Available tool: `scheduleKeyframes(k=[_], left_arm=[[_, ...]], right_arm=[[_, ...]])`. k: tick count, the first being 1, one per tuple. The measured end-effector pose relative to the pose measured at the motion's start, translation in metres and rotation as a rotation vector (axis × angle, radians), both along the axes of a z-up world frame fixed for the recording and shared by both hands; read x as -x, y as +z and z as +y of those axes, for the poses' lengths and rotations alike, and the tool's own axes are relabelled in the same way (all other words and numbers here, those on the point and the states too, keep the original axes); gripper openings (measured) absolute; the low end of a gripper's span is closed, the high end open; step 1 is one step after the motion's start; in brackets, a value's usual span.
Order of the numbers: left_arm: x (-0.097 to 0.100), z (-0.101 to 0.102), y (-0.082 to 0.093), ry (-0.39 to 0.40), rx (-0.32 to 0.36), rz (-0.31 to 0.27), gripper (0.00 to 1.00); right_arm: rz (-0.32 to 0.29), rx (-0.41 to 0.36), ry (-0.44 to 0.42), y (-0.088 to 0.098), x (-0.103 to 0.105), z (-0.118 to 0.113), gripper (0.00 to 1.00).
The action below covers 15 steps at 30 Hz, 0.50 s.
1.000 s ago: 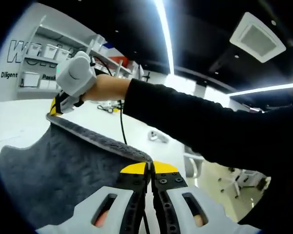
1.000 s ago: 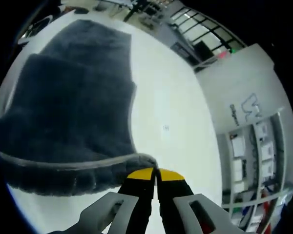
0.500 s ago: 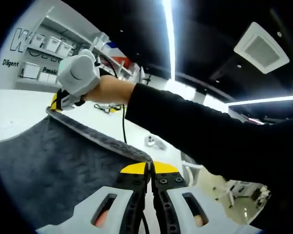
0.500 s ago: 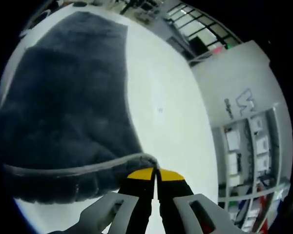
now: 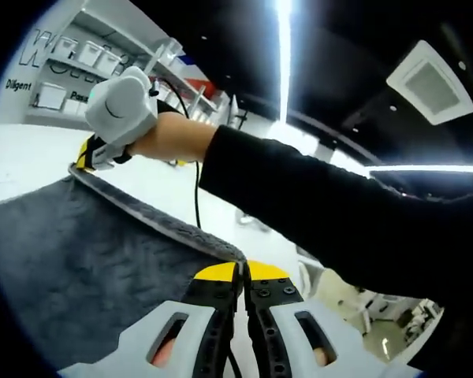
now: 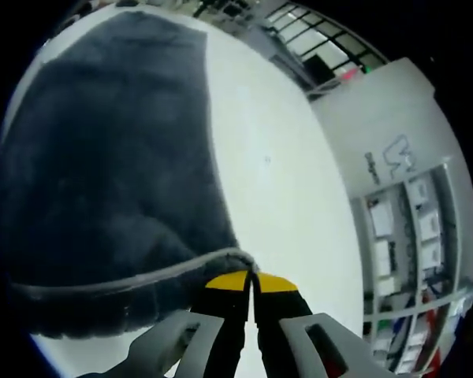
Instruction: Open the folded towel by lifting each exposed corner and separating the folded layers until the towel lies flat within the target outline without major curled edges
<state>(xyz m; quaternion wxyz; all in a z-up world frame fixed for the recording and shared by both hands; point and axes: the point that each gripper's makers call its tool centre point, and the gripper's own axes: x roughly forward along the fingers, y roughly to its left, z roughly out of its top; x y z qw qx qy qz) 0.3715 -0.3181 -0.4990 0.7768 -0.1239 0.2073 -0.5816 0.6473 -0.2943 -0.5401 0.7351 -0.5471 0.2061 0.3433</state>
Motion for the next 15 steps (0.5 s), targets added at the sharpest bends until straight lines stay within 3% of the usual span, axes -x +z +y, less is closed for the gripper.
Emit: scheduleKeyframes(k=[15], left_arm=[[-0.005, -0.026, -0.037, -0.033, -0.078, 0.005, 0.01]], right_arm=[[0.029, -0.027, -0.029, -0.035, -0.003, -0.018, 0.00]])
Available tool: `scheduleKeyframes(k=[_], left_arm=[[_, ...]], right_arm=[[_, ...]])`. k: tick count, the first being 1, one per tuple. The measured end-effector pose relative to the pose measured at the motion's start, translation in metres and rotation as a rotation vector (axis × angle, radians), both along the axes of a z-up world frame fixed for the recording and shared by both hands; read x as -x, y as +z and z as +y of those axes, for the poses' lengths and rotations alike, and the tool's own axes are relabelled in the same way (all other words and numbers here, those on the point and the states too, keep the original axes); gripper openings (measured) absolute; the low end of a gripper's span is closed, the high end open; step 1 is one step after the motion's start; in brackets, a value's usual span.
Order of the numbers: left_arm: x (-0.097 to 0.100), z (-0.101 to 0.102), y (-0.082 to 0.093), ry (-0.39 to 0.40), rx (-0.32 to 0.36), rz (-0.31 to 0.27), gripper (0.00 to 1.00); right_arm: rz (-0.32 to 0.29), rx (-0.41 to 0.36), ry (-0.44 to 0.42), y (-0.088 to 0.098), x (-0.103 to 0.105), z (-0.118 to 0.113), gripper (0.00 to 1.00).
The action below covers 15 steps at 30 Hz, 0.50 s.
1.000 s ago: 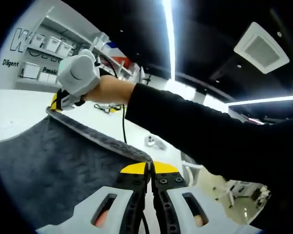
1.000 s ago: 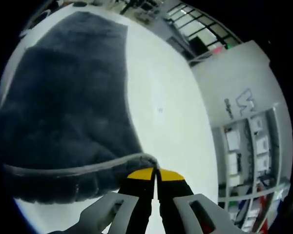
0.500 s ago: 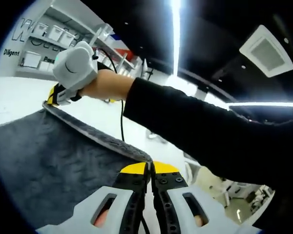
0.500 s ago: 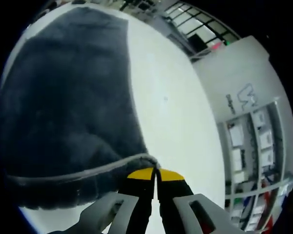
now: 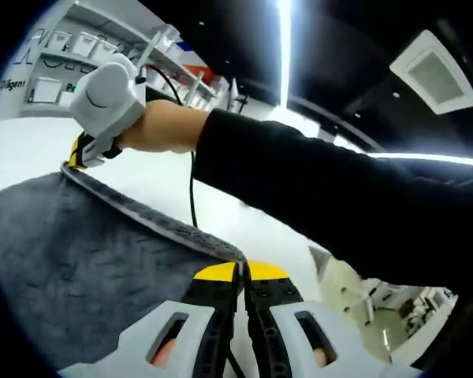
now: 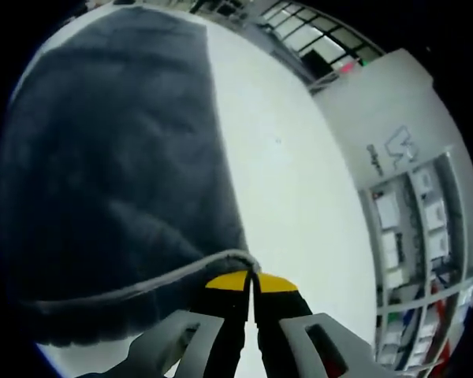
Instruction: Open the folded towel by lifting each exposed corner and separating the folded layers until the towel lies flat within the target outline without major curled edges
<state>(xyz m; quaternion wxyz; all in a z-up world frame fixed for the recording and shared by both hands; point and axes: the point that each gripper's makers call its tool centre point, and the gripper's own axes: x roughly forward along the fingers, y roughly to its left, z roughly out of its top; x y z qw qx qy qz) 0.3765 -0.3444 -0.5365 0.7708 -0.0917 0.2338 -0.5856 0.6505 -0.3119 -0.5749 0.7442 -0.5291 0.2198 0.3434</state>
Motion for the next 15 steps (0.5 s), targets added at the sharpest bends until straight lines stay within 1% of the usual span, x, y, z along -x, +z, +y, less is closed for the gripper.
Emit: scheduleKeyframes(k=[8, 11, 15], left_arm=[[-0.004, -0.011, -0.015, 0.002, -0.023, 0.002, 0.01], [-0.006, -0.012, -0.021, 0.008, -0.033, 0.004, 0.01], [-0.010, -0.015, -0.025, 0.017, -0.042, 0.009, 0.01]], right_arm=[[-0.014, -0.003, -0.009, -0.013, -0.002, -0.003, 0.00], [-0.023, -0.008, -0.011, -0.013, -0.004, -0.005, 0.00], [-0.045, 0.009, -0.003, -0.013, -0.008, -0.007, 0.00]])
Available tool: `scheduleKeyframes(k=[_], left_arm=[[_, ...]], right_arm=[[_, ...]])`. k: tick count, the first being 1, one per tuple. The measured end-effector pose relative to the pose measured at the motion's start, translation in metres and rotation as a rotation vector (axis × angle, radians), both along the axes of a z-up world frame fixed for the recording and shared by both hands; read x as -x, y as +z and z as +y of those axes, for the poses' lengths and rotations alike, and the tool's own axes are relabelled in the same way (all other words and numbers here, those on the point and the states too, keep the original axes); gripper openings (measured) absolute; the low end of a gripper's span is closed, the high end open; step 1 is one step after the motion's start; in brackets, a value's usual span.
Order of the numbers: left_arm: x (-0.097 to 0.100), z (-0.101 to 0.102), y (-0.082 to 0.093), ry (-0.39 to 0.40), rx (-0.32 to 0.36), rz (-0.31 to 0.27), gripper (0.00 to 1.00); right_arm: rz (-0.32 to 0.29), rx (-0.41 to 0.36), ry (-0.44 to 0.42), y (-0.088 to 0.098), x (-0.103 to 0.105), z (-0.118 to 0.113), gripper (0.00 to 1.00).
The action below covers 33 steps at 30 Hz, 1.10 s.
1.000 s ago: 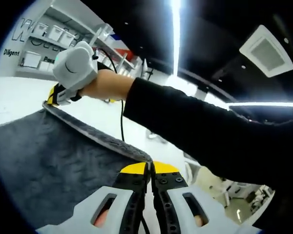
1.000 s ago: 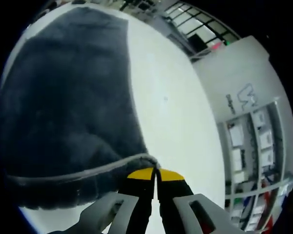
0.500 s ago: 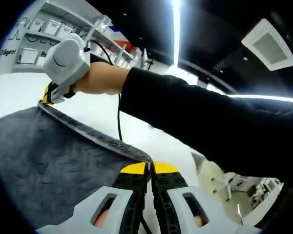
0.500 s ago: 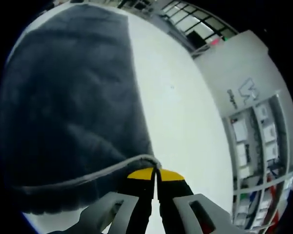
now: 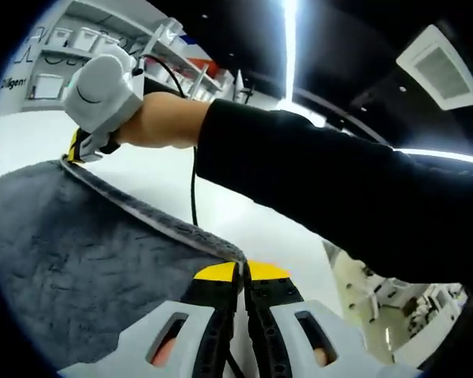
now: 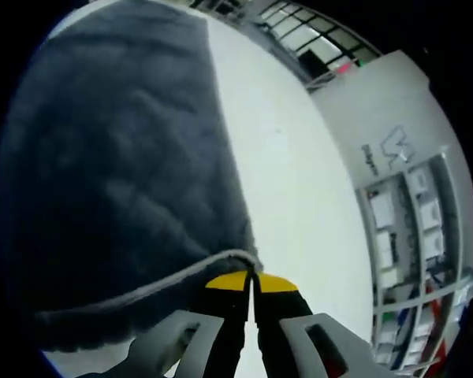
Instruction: Open the folded towel by lifting each exposed corner and separating the folded layers until the towel lies flat within the target outline without major curled edges
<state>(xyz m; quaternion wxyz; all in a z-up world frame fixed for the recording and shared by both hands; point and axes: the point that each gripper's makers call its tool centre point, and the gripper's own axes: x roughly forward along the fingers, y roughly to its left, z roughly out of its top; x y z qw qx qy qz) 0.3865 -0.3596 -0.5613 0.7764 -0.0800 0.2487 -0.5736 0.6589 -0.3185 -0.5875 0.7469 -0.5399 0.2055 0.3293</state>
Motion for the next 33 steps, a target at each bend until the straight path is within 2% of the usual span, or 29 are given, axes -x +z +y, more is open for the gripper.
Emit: scheduleKeyframes(k=[10, 13, 15, 20, 26, 29, 31, 33], left_arm=[[-0.007, -0.004, -0.009, 0.016, -0.020, -0.003, 0.01], [-0.007, -0.006, -0.014, 0.007, -0.045, -0.010, 0.01], [-0.006, -0.006, -0.022, -0.003, -0.086, -0.022, 0.01], [-0.005, -0.008, -0.024, -0.007, -0.095, -0.016, 0.02], [-0.003, -0.010, -0.028, -0.019, -0.125, -0.049, 0.04], [-0.003, -0.010, -0.030, -0.021, -0.134, -0.059, 0.09], [-0.005, -0.010, -0.028, -0.013, -0.127, -0.068, 0.19], [-0.006, -0.012, -0.018, -0.007, -0.065, -0.092, 0.30]], right_arm=[[-0.024, -0.033, -0.006, -0.005, -0.007, -0.001, 0.00], [-0.016, -0.046, -0.013, -0.008, -0.007, -0.002, 0.00], [-0.013, -0.052, -0.018, -0.010, -0.011, -0.003, 0.00], [-0.011, -0.052, -0.023, -0.013, -0.016, -0.005, 0.00], [-0.013, -0.068, -0.033, -0.012, -0.013, -0.005, 0.00], [-0.035, -0.064, -0.071, -0.008, -0.013, -0.013, 0.10], [-0.042, -0.097, -0.099, -0.003, -0.011, -0.016, 0.18], [-0.048, -0.111, -0.122, 0.002, -0.010, -0.020, 0.26]])
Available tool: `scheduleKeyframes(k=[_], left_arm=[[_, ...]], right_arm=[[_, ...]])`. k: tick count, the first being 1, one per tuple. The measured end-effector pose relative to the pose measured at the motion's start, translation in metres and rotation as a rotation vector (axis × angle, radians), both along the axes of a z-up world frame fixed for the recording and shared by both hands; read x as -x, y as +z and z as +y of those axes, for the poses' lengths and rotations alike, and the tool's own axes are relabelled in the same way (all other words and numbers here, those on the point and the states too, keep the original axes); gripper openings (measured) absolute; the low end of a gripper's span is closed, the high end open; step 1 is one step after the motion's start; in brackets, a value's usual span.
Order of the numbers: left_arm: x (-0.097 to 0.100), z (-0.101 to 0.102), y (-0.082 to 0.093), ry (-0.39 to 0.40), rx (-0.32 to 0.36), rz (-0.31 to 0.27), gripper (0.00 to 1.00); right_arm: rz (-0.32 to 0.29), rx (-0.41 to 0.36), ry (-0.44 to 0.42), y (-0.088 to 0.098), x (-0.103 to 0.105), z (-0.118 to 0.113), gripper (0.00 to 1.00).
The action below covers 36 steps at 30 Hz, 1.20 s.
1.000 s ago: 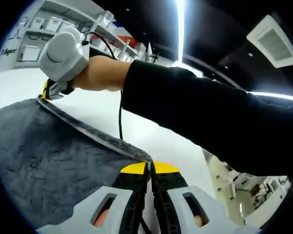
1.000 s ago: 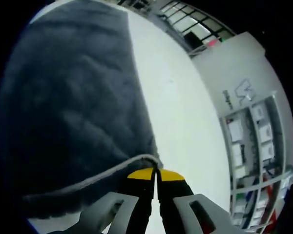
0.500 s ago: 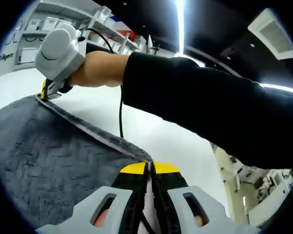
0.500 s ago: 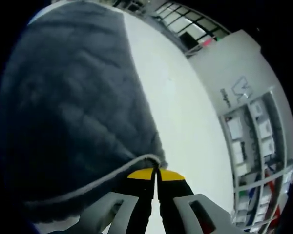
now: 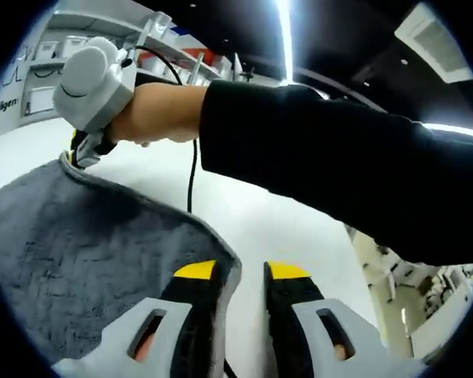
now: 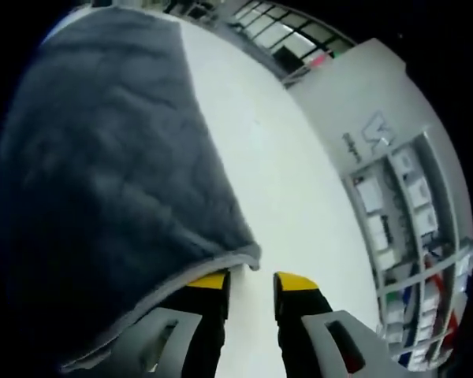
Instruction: Open the folded towel by lifting each exposed corner and separating the folded layers until the towel lies flat within the target outline without major curled edges
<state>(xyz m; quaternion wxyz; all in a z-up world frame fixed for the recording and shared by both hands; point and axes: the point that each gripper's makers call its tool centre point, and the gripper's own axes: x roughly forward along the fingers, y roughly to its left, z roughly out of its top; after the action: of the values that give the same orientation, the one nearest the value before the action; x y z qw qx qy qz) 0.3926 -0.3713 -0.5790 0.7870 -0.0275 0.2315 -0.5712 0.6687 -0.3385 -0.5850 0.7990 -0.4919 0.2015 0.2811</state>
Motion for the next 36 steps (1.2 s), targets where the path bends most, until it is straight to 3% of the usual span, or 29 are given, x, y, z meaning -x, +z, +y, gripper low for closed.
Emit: scheduleKeyframes(k=[2, 3, 6, 10, 17, 23, 26, 29, 33, 36], left_arm=[[-0.001, 0.003, 0.005, 0.014, 0.016, -0.010, 0.37], [0.000, 0.001, 0.011, 0.018, 0.056, -0.011, 0.47], [0.003, 0.002, 0.020, 0.026, 0.086, -0.048, 0.79], [0.010, 0.003, 0.028, 0.010, 0.083, -0.106, 1.00], [0.035, 0.003, 0.035, -0.067, 0.075, -0.125, 1.00], [0.026, 0.024, 0.053, 0.010, 0.104, -0.142, 1.00], [0.009, 0.047, 0.063, 0.113, 0.092, -0.194, 1.00], [0.004, 0.068, 0.073, 0.143, 0.094, -0.224, 1.00], [-0.013, 0.119, 0.089, 0.236, 0.081, -0.282, 1.00], [-0.022, 0.157, 0.102, 0.297, 0.092, -0.292, 1.00]], right_arm=[[-0.005, -0.007, -0.024, 0.004, 0.002, -0.005, 0.35], [-0.002, -0.012, -0.040, 0.005, 0.004, -0.009, 0.38], [-0.002, 0.002, -0.082, 0.008, 0.011, -0.022, 0.45], [0.004, -0.027, -0.145, 0.013, 0.024, -0.038, 0.55], [-0.020, -0.048, -0.228, 0.027, 0.050, -0.059, 0.58], [-0.048, -0.160, -0.320, 0.044, 0.069, -0.076, 0.70], [-0.104, -0.230, -0.343, 0.062, 0.079, -0.075, 0.77], [-0.137, -0.323, -0.386, 0.075, 0.087, -0.072, 0.83], [-0.167, -0.529, -0.420, 0.093, 0.102, -0.057, 1.00], [-0.171, -0.634, -0.415, 0.104, 0.117, -0.042, 1.00]])
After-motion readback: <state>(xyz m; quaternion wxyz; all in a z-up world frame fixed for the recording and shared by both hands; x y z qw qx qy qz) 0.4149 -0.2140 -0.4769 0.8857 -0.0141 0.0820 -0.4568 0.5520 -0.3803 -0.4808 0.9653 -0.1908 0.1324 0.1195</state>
